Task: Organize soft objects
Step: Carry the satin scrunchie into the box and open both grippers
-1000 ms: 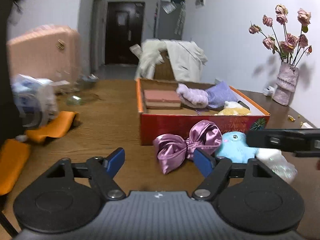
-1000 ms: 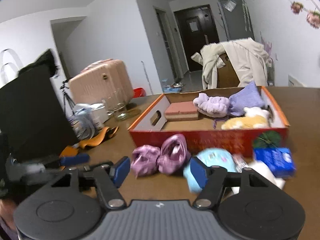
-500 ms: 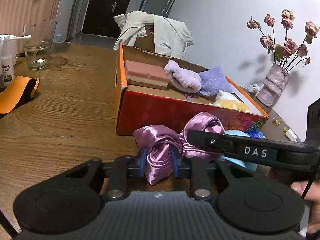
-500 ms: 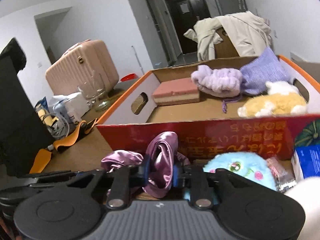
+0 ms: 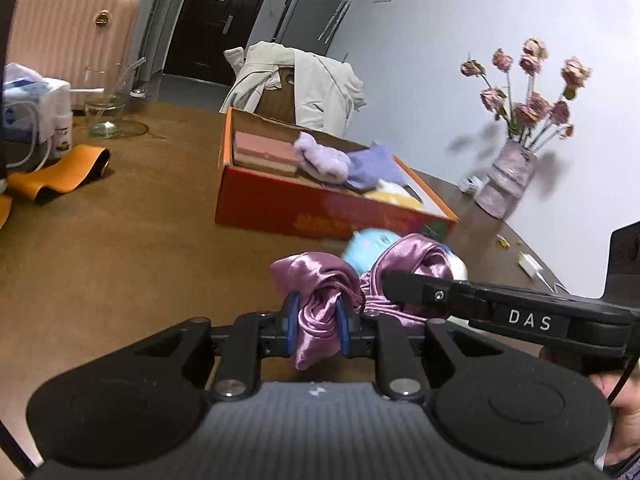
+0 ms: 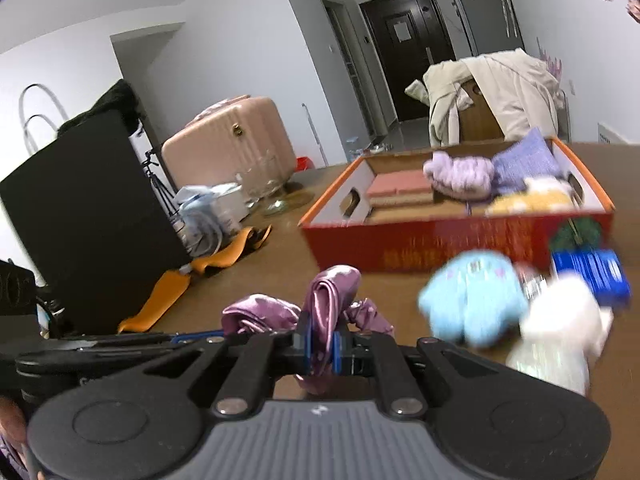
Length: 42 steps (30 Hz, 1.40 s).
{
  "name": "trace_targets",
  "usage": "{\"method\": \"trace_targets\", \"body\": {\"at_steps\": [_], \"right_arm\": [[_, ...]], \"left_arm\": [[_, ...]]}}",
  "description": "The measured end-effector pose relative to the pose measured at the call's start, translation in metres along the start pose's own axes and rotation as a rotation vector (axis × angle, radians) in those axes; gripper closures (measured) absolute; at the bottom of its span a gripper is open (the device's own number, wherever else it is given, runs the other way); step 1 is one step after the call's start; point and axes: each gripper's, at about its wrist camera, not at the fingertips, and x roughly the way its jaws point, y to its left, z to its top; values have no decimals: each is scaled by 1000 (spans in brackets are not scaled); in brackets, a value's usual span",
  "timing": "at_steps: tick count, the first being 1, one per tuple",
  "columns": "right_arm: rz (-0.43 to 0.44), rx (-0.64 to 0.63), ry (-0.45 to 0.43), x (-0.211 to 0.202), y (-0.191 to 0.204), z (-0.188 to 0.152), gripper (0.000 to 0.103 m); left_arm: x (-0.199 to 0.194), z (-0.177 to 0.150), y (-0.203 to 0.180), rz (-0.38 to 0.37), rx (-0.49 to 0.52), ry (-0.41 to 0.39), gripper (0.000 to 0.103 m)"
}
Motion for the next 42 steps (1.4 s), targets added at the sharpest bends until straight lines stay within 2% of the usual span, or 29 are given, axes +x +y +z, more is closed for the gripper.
{"method": "trace_targets", "body": {"at_steps": [6,15,21,25,29,35,38,42], "right_arm": [[-16,-10,6,-40,15,-27,93],[1,-10,-59,-87,21,-38,93],[13,-4,-92,-93,20,-23,93],[26,-16,-107,-85,11,12,93],[32,-31,-99,-55,-7,70,93],[41,100,4,42,-61,153,93],[25,167,83,102,-88,176,93],[7,278,168,173,-123,186,93]], "left_arm": [[-31,-26,-26,5,21,18,83],[-69,-34,-57,-2,74,-45,83],[-70,-15,-63,-20,90,-65,83],[-55,21,-61,-41,105,-88,83],[-17,77,-49,-59,105,-87,83],[79,151,-15,-19,74,10,83],[130,175,5,34,57,62,83],[186,191,33,87,35,123,84]]}}
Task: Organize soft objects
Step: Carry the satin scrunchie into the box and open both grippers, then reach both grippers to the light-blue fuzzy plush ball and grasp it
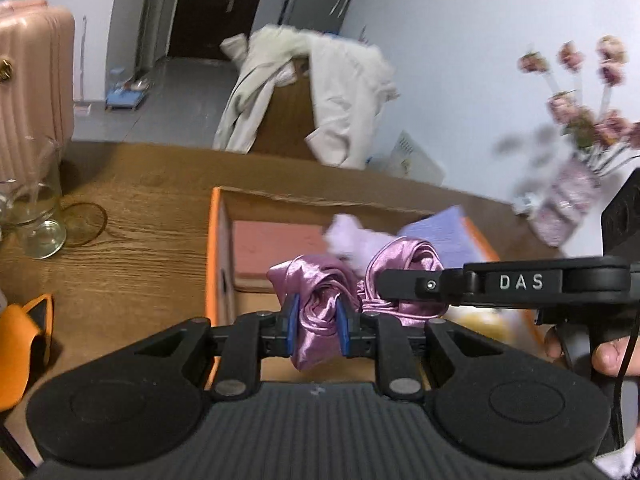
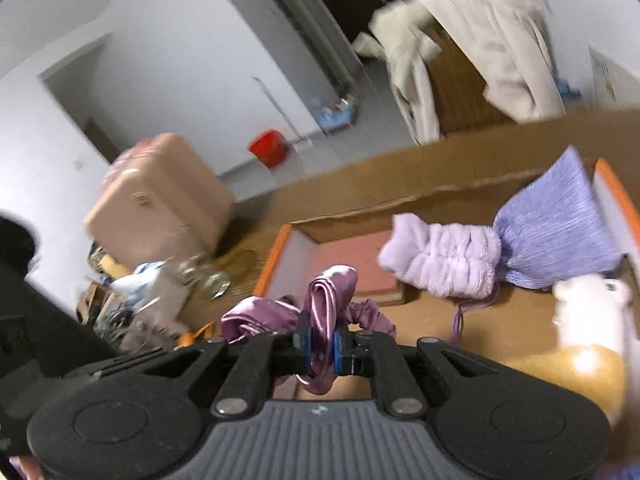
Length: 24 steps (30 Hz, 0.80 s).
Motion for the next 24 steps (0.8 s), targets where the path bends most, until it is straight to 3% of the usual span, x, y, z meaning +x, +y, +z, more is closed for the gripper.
{"method": "trace_targets", "body": {"at_steps": [3,6,9,11,14,19,24], "right_arm": [[-18,44,45,37,-12,4,91],[-55,55,75,65,-18,4,86],[-61,34,107,73,-14,1,64],[-70,0,108,68,-7,0,56],[-78,-42,73,39,3,0,50],[-55,-116,-16,-43,16,-2,40],[-17,-180,-87,-132,24,-33,37]], "left_arm": [[29,6,14,36,0,14,81],[38,2,18,61,24,10,70],[32,-3,18,66,54,-6,63],[23,-4,16,88,73,-29,62],[-5,-6,8,86,90,-61,61],[-67,-23,-14,72,168,-144,49],[-124,-50,-36,55,201,-203,48]]}}
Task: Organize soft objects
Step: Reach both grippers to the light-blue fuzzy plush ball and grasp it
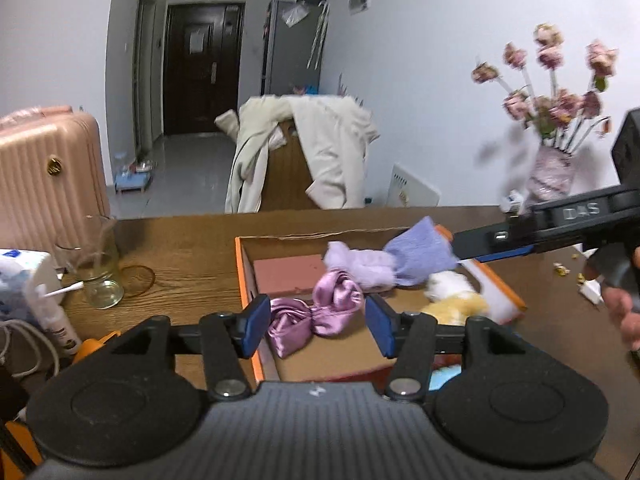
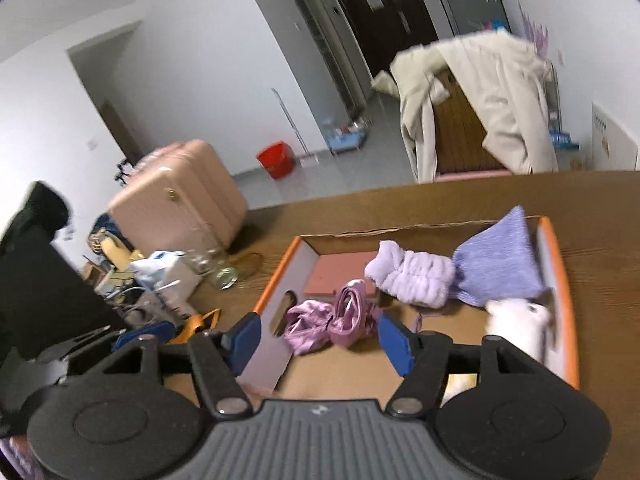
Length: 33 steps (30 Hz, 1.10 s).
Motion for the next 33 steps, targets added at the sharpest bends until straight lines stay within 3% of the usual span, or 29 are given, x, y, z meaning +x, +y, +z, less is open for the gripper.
{"method": "trace_targets", "body": {"at_steps": [7,11,16,20,27,33], "right_arm": [[25,-65,-96,-86,18,-65,34],[-20,-126,-159,-122,30,-117,34],[-67,-119,-192,-142,30,-176,33],[-104,-96,-172,-142,28,-217,33],[-95,-41,-168,-141,14,-238,33],[-86,-8,-212,-134,-2,-231,38]], "left_arm": [[-63,-34,-35,43,50,-62,45],[-90,-63,-52,27,29,-75,44],[-117,-103,-63,2,-60,-66,42],[-129,-126,-76,-12,-72,-40,41],[-124,-134,-92,-24,-49,-18,40],[-78,-130,-97,-64,-57,24,40]]}}
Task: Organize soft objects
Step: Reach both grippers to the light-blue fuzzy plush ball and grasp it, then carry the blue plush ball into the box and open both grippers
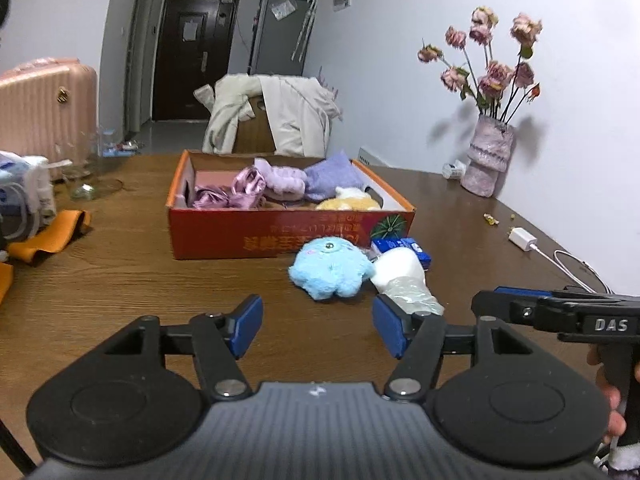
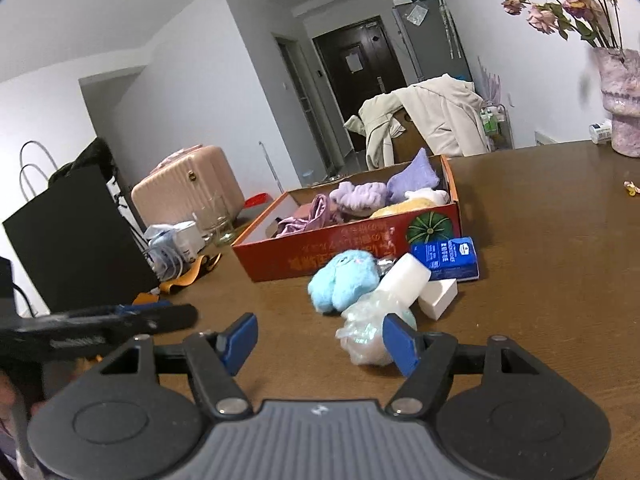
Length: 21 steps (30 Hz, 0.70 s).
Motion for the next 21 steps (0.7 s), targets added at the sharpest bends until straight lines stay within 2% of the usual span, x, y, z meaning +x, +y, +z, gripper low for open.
{"method": "trace_targets", "body": {"at_steps": [1,4,9,14,18,21], "right_arm": [[-4,-1,4,6,-1,2,43],[-14,-26,20,30,-4,12,51],[2,-41,46,83,-11,37,60],[-26,-62,110,143,-17,57,61],[-39,-73,174,175,-18,56,61],[-58,-100,187,184,-17,51,61]], "left_arm": [[12,1,1,-5,-5,13,40],[49,6,8,-19,-18,43,40],[115,15,16,-38,-13,86,40],[150,17,30,-70,-42,105,41],[165,12,40,-145,-100,155,65],[164,12,43,-157,-118,141,70]]}}
